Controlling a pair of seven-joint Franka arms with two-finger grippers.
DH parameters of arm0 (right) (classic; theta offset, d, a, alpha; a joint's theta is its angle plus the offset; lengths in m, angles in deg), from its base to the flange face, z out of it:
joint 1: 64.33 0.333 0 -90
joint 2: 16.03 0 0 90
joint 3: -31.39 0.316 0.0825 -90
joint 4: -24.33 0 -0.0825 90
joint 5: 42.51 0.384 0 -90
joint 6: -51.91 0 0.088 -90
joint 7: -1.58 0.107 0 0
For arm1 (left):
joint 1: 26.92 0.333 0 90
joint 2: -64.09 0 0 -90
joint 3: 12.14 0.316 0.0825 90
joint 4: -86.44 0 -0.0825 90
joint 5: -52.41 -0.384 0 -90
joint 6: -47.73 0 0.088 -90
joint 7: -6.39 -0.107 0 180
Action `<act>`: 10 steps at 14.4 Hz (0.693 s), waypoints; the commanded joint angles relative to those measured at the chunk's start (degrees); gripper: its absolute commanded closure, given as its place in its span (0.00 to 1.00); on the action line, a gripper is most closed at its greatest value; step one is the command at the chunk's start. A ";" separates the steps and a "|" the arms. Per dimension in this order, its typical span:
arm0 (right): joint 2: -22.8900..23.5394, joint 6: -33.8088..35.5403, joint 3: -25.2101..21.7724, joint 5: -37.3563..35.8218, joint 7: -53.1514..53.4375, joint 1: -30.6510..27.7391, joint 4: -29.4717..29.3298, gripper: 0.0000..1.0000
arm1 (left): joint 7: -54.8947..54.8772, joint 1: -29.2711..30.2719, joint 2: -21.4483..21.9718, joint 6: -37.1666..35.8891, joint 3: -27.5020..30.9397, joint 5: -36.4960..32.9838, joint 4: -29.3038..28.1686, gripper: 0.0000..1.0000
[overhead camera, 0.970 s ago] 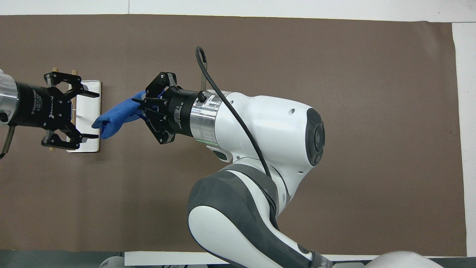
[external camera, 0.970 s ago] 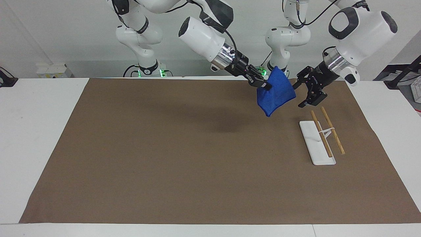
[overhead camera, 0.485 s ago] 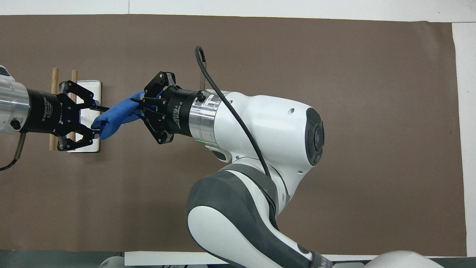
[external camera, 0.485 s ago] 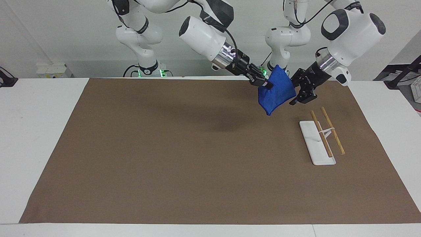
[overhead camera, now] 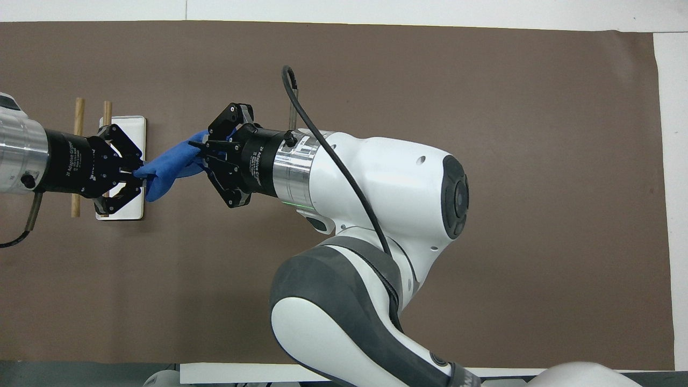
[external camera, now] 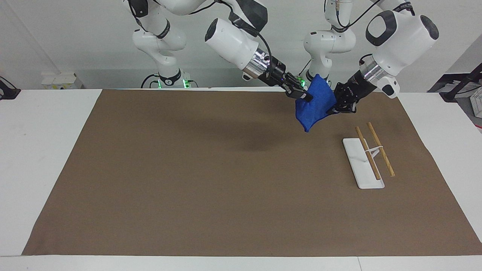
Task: Right arm passes towel to left arm to hang
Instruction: 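Hold the towel out while the left gripper closes on its end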
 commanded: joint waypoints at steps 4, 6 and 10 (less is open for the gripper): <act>1.07 -0.50 0.57 0.09 0.44 0.09 -1.09 0.96 | 0.47 -0.74 1.76 1.50 0.50 0.96 -2.02 1.00; 1.07 -0.41 0.31 0.09 0.35 0.00 -1.09 0.86 | 0.30 -0.57 1.76 1.58 0.50 0.96 -2.02 1.00; 0.89 -0.41 -0.13 0.00 -2.53 0.08 -1.01 0.00 | 0.12 -0.57 1.76 1.76 0.50 0.96 -2.02 1.00</act>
